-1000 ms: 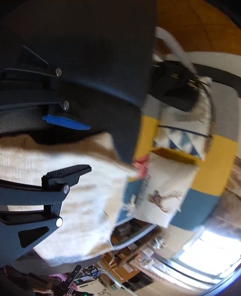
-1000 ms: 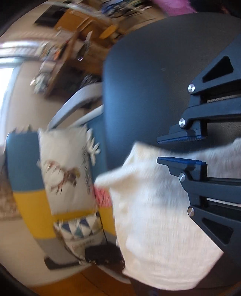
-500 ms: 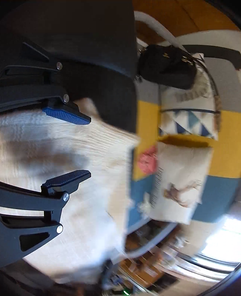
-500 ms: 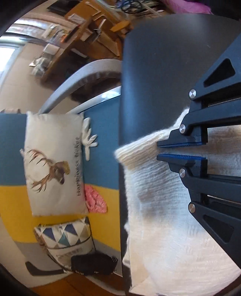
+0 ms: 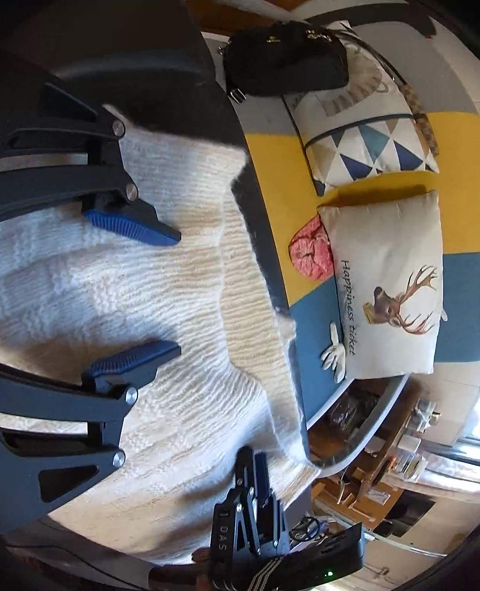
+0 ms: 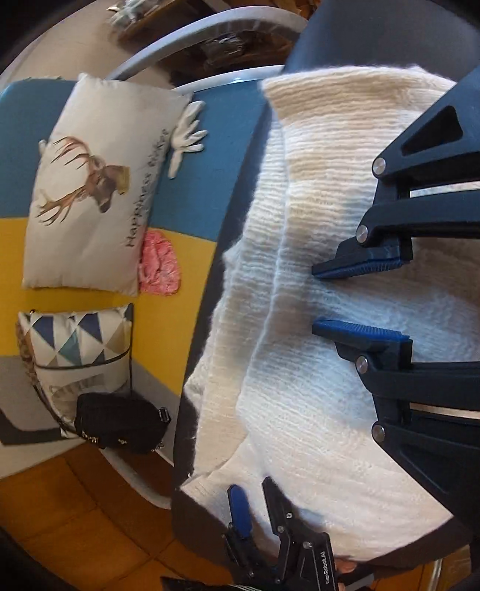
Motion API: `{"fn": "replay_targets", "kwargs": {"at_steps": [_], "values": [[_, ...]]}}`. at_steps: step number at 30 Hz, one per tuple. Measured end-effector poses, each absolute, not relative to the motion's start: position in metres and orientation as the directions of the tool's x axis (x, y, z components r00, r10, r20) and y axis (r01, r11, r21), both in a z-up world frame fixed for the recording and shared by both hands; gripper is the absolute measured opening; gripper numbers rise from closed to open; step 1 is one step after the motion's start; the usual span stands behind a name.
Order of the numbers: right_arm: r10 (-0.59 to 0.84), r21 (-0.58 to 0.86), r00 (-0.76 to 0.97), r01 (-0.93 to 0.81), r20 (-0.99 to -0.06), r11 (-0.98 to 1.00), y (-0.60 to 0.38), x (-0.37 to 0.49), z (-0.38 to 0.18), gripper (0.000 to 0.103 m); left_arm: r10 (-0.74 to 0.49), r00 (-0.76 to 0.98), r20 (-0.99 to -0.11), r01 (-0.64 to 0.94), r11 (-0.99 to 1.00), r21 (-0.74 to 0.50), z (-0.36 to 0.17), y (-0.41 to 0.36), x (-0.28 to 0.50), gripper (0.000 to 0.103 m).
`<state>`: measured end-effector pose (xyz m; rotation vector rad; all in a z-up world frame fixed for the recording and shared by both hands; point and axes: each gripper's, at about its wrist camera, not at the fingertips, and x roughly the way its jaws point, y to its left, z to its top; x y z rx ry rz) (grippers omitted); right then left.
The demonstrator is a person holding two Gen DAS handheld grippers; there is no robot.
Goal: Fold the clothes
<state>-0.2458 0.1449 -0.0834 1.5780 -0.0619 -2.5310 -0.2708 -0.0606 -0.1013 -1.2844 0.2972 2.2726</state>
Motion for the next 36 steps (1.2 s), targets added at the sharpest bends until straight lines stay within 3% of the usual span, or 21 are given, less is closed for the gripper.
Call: {"fn": "replay_targets", "kwargs": {"at_steps": [1,3,4,5,8,15,20,22,24,28,30,31,32,36], "values": [[-0.136,0.094,-0.429,0.117,-0.893,-0.989,0.142,-0.246,-0.083,0.021,0.323,-0.419,-0.848,-0.536,-0.842,-0.055,-0.102,-0.059,-0.271,0.062],[-0.086,0.033,-0.452,0.123,-0.888,-0.992,0.135,-0.245,-0.081,0.007,0.332,-0.431,-0.839,-0.538,-0.841,-0.057,-0.102,-0.06,-0.271,0.061],[-0.071,0.013,-0.46,0.129,-0.885,-0.992,0.132,-0.243,-0.08,0.005,0.335,-0.437,-0.835,-0.537,-0.842,-0.057,-0.102,-0.061,-0.271,0.052],[-0.06,-0.003,-0.468,0.133,-0.881,-0.991,0.129,-0.241,-0.079,0.004,0.333,-0.445,-0.831,-0.529,-0.847,-0.056,-0.102,-0.061,-0.27,0.026],[-0.057,-0.004,-0.511,0.119,-0.858,-0.993,0.129,-0.238,-0.07,0.003,0.352,-0.468,-0.811,-0.503,-0.86,-0.084,-0.099,-0.067,-0.269,0.008],[-0.071,0.062,-0.629,0.036,-0.774,-0.997,0.151,-0.24,-0.036,0.003,0.361,-0.605,-0.709,-0.443,-0.893,-0.077,-0.076,-0.076,-0.265,0.007],[-0.019,0.033,-0.527,-0.018,-0.85,-0.999,0.146,-0.265,-0.087,0.004,0.269,-0.506,-0.819,-0.386,-0.92,-0.063,-0.106,-0.063,-0.297,0.012],[-0.034,0.056,-0.564,-0.022,-0.825,-0.998,0.147,-0.257,-0.084,0.007,0.305,-0.503,-0.809,-0.387,-0.916,-0.105,-0.097,-0.069,-0.295,0.013],[-0.109,0.158,-0.583,-0.035,-0.805,-0.987,0.159,-0.245,-0.073,0.017,0.352,-0.52,-0.778,-0.367,-0.915,-0.169,-0.08,-0.086,-0.288,0.015],[-0.158,0.215,-0.624,-0.017,-0.765,-0.976,0.173,-0.207,-0.057,0.02,0.417,-0.58,-0.7,-0.364,-0.901,-0.235,-0.052,-0.119,-0.252,0.022],[-0.181,0.24,-0.621,-0.011,-0.762,-0.971,0.181,-0.191,-0.057,0.021,0.344,-0.575,-0.742,-0.379,-0.916,-0.131,-0.066,-0.112,-0.24,0.025],[-0.104,0.172,-0.573,-0.066,-0.813,-0.983,0.187,-0.191,-0.073,0.021,0.288,-0.559,-0.777,-0.371,-0.926,-0.076,-0.08,-0.107,-0.24,0.025],[-0.066,0.146,-0.516,-0.116,-0.854,-0.982,0.195,-0.192,-0.092,0.019,0.258,-0.515,-0.817,-0.347,-0.935,-0.076,-0.097,-0.106,-0.248,0.025],[-0.177,0.337,-0.58,-0.18,-0.795,-0.924,0.227,-0.159,-0.072,0.022,0.32,-0.536,-0.781,-0.261,-0.943,-0.207,-0.075,-0.129,-0.252,0.026]]}}
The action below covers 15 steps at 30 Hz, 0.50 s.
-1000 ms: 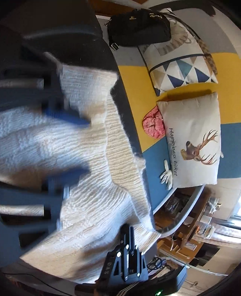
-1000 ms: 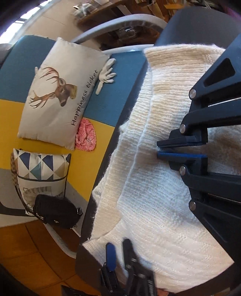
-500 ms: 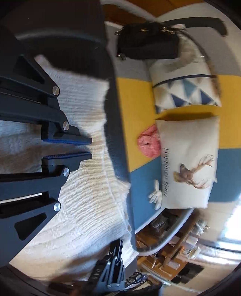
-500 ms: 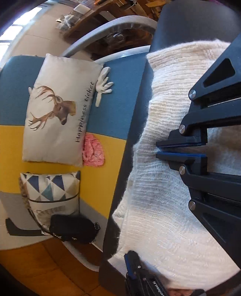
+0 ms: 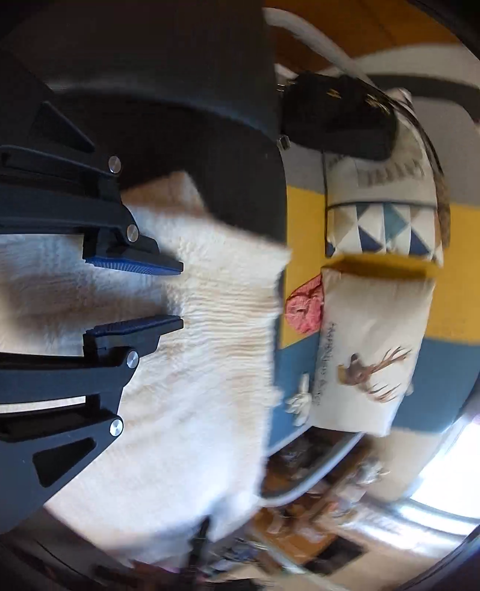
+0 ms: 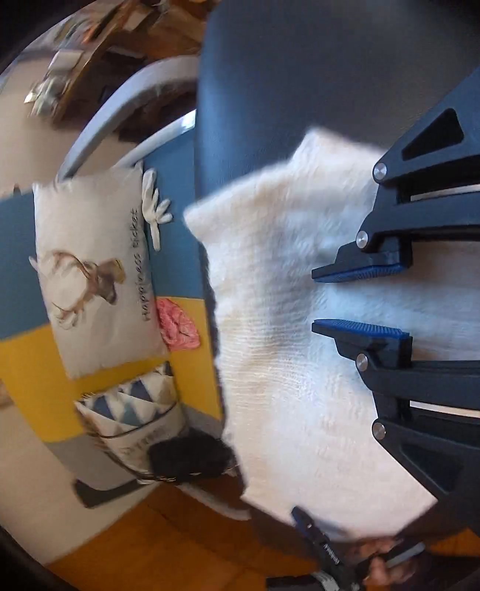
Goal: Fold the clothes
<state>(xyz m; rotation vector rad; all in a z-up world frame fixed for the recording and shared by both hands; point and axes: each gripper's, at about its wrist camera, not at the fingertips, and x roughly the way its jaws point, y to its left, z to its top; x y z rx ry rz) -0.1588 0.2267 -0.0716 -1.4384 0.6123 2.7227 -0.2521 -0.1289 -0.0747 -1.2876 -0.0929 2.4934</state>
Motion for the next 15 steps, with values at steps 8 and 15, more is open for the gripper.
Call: {"fn": "replay_targets", "kwargs": {"at_steps": [8,15], "values": [[-0.256,0.477,-0.587,-0.258,-0.768,-0.84,0.291,-0.032,-0.065,0.031,0.348,-0.559,-0.752,-0.278,-0.934,-0.226,-0.061,-0.194,-0.172,0.028],[-0.429,0.602,-0.499,-0.261,-0.753,-0.754,0.275,-0.028,-0.123,0.037,0.386,-0.432,-0.815,-0.231,-0.921,-0.314,-0.109,-0.207,-0.144,0.043]]}}
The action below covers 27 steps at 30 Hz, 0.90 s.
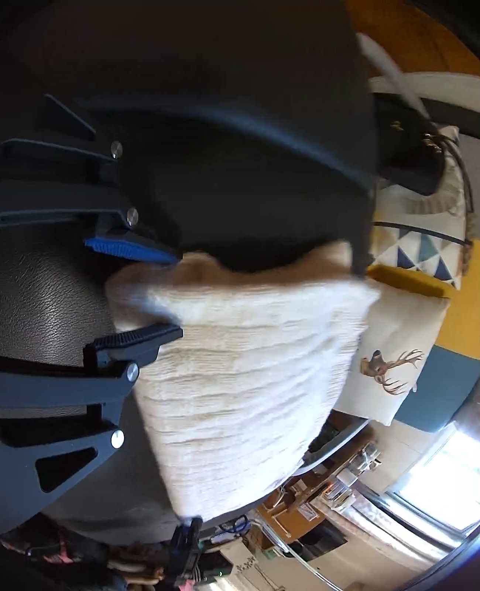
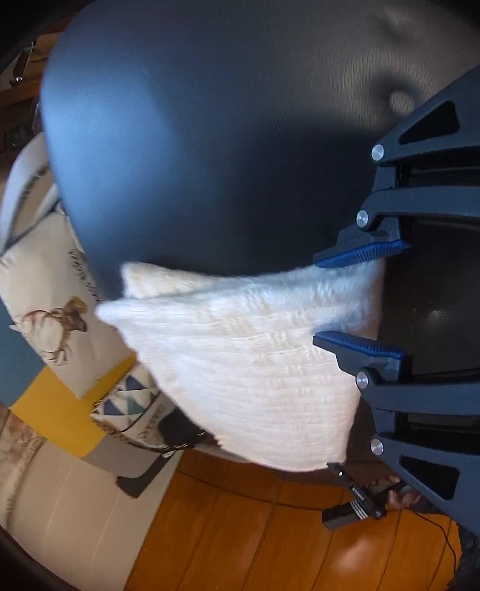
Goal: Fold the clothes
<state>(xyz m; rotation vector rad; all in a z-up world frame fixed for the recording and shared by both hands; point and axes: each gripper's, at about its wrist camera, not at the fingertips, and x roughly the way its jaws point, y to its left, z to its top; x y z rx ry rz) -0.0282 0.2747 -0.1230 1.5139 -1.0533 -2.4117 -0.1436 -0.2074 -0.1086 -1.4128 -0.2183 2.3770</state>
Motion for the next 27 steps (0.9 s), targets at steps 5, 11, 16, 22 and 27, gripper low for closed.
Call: {"fn": "replay_targets", "kwargs": {"at_steps": [5,11,16,22,27], "values": [[-0.247,0.349,-0.405,-0.201,-0.881,-0.915,0.232,-0.039,-0.113,0.02,0.349,-0.411,-0.842,-0.272,-0.929,-0.252,-0.106,-0.195,-0.144,0.035],[-0.177,0.214,-0.284,-0.105,-0.942,-0.971,0.192,-0.002,-0.111,0.017,0.348,-0.375,-0.859,-0.296,-0.923,-0.245,-0.098,-0.213,-0.11,0.017],[-0.157,0.198,-0.281,-0.122,-0.947,-0.973,0.171,0.061,-0.106,0.018,0.392,-0.377,-0.839,-0.293,-0.91,-0.293,-0.092,-0.234,-0.051,0.017],[0.008,0.12,-0.498,-0.224,-0.867,-0.967,0.153,0.109,-0.044,0.024,0.457,-0.488,-0.744,-0.293,-0.888,-0.353,-0.052,-0.257,0.003,0.031],[-0.059,0.152,-0.602,-0.104,-0.796,-0.983,0.088,0.076,-0.022,0.029,0.437,-0.481,-0.76,-0.414,-0.877,-0.243,-0.05,-0.218,-0.018,0.048]]}}
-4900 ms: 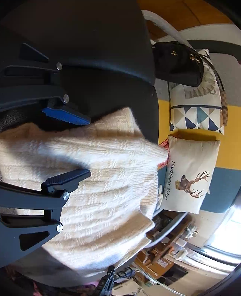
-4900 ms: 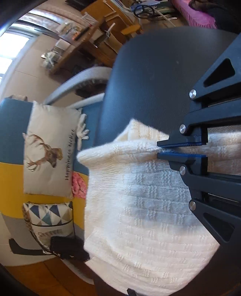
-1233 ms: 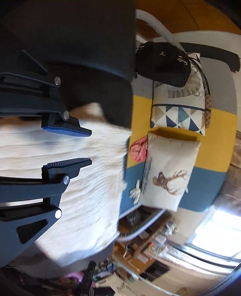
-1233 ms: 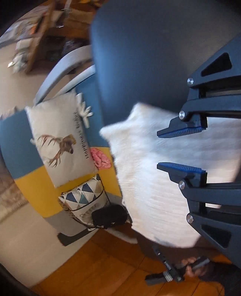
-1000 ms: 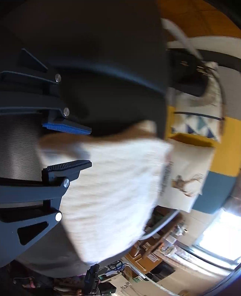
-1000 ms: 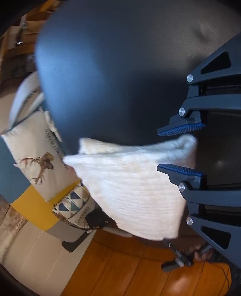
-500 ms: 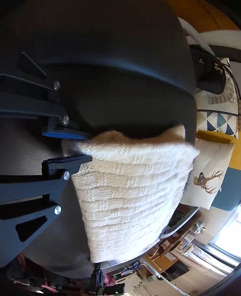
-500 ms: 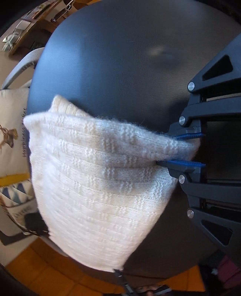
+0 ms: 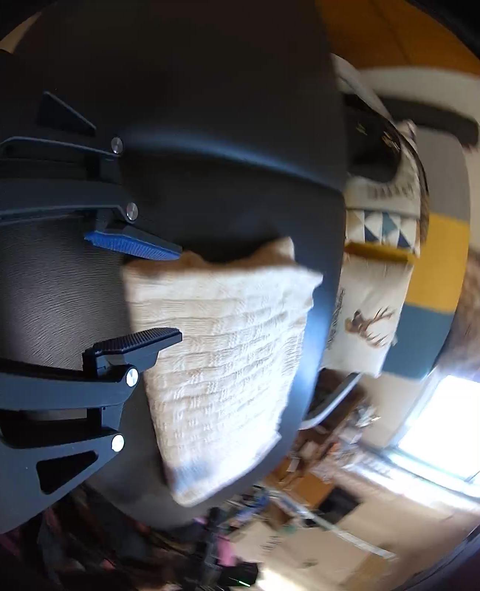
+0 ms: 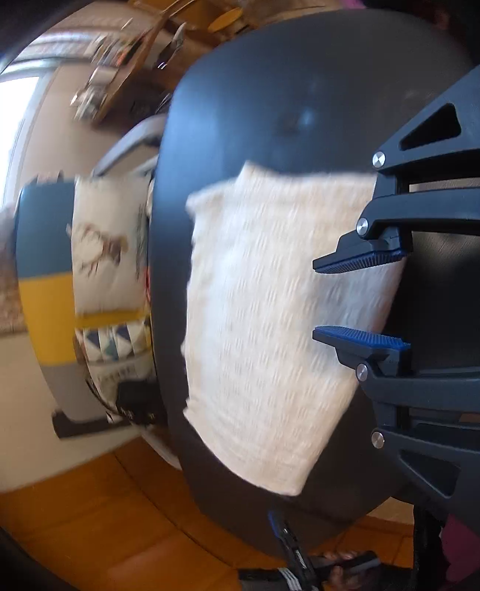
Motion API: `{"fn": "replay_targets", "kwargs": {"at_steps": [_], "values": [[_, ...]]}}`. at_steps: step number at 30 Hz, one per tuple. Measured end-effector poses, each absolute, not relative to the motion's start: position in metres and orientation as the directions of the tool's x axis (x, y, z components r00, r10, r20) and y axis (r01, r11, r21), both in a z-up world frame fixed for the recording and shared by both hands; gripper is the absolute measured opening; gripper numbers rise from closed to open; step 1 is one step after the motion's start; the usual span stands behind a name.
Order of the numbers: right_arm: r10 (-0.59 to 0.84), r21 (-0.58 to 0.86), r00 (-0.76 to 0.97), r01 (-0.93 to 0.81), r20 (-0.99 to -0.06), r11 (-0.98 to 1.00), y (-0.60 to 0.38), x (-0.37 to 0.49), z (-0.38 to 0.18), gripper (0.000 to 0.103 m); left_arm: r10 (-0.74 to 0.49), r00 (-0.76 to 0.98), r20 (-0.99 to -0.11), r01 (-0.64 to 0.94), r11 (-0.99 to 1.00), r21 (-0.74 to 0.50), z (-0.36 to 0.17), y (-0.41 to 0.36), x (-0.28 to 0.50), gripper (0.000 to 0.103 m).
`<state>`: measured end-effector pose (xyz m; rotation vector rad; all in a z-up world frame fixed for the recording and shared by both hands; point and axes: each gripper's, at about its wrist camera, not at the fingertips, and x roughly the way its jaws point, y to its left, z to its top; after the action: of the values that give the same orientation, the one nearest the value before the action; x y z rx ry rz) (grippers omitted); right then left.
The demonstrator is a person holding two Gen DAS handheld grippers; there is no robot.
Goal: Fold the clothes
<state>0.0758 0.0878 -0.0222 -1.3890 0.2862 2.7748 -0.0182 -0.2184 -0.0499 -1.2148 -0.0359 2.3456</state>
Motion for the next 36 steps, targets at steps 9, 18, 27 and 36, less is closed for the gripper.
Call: {"fn": "replay_targets", "kwargs": {"at_steps": [9,18,27,36], "values": [[0.04,-0.007,-0.506,-0.066,-0.862,-0.998,0.045,0.024,-0.097,0.03,0.411,-0.425,-0.807,-0.413,-0.881,-0.232,-0.097,-0.208,-0.028,0.015],[0.024,-0.013,-0.453,-0.027,-0.891,-1.0,0.043,0.026,-0.095,0.03,0.41,-0.495,-0.766,-0.278,-0.91,-0.307,-0.089,-0.239,0.006,0.024],[0.042,-0.038,-0.489,-0.019,-0.871,-0.999,0.035,0.011,-0.064,0.03,0.502,-0.398,-0.768,-0.395,-0.849,-0.35,-0.1,-0.211,-0.025,0.047],[0.112,-0.138,-0.455,0.025,-0.884,-0.99,0.017,0.009,-0.081,0.031,0.45,-0.503,-0.738,-0.239,-0.893,-0.382,-0.1,-0.24,-0.002,0.007]]}}
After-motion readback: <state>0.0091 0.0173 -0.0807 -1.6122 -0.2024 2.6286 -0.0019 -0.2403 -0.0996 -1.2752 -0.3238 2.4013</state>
